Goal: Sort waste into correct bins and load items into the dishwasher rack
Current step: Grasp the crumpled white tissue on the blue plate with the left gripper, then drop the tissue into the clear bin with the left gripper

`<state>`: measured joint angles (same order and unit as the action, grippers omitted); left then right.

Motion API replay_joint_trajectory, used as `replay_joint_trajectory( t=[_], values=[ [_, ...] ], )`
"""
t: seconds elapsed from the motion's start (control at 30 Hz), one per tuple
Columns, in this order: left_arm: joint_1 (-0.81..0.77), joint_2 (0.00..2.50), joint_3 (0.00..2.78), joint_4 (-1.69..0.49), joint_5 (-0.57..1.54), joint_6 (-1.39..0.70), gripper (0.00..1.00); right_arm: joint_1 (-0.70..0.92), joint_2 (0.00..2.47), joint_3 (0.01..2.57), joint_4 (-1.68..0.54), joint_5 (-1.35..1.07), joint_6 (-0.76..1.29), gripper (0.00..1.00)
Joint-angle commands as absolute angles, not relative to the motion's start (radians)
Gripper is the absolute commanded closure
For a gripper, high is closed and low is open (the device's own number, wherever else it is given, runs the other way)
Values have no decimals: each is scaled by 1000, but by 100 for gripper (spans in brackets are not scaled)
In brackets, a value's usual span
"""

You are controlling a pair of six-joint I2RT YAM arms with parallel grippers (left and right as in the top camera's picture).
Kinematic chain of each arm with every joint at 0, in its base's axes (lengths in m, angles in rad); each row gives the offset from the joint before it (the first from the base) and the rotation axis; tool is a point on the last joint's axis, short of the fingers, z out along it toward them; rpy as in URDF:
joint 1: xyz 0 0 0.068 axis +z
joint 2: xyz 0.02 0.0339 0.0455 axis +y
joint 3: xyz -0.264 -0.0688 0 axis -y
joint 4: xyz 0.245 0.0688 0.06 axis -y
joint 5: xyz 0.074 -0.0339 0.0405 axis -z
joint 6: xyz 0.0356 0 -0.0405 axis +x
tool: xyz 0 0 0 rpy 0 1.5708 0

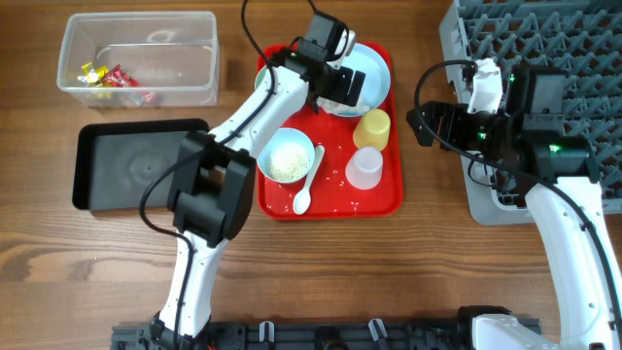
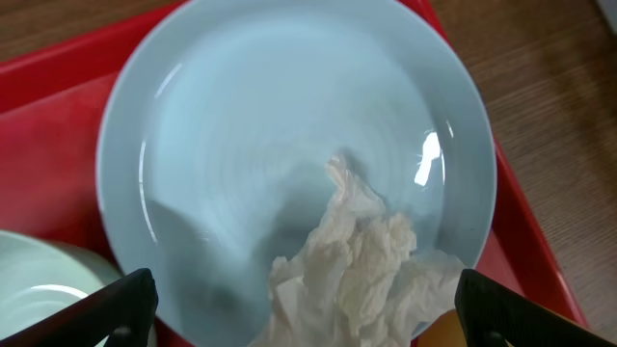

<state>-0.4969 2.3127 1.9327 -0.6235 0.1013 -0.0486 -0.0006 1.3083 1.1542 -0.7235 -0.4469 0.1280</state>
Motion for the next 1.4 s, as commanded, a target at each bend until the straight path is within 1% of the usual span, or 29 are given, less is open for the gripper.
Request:
replay_joint_trajectory(
  t=[0.0, 0.03, 0.1, 0.17, 0.23, 0.33, 0.37, 0.57, 0.63, 0.7, 0.73, 0.77, 0.83, 1.0, 1.13, 1.23, 1.37],
  values=[
    [-502, 2355, 1932, -620, 89, -34, 1, 2, 1319, 1170, -727, -437, 134, 0],
    [-502, 2358, 1932, -620, 96, -34, 3, 2, 1319, 1170, -727, -437, 137, 0],
    [-502, 2358, 1932, -620, 133, -34, 13, 2, 1319, 1170, -727, -437, 157, 0],
    [-502, 2359, 1932, -621, 141, -34, 30, 2, 1319, 1170, -727, -437, 173, 0],
    [-502, 2360, 1932, -625, 141, -34, 41, 2, 1319, 1170, -727, -437, 185, 0],
    [-502, 2365, 1932, -624, 141, -34, 51, 2, 1319, 1170, -727, -436, 184, 0],
    [-502, 2369, 1932, -625, 141, -34, 53, 2, 1319, 1170, -727, -436, 184, 0],
    [-515, 2397, 1932, -631, 141, -34, 52, 2, 1319, 1170, -726, -436, 184, 0],
    [-525, 2414, 1932, -630, 141, -34, 56, 2, 1319, 1170, -726, -436, 184, 0],
    [-536, 2430, 1932, -625, 141, -34, 65, 2, 1319, 1170, -726, -436, 184, 0],
    [-542, 2434, 1932, -623, 141, -33, 71, 2, 1319, 1170, -726, -436, 184, 0],
    [-546, 2437, 1932, -620, 140, -33, 78, 2, 1319, 1170, -726, -437, 184, 0],
    [-547, 2437, 1932, -612, 140, -34, 96, 2, 1319, 1170, -726, -437, 184, 0],
    [-535, 2405, 1940, -594, 140, -60, 96, 2, 1319, 1170, -726, -436, 184, 0],
    [-499, 2303, 1953, -592, 141, -95, 96, 2, 1319, 1170, -725, -432, 183, 1],
    [-443, 2197, 1953, -602, 140, -98, 96, 2, 1319, 1170, -726, -421, 183, 0],
    [-358, 2118, 1953, -638, 140, -98, 96, 2, 1319, 1170, -725, -421, 184, 0]
  ],
)
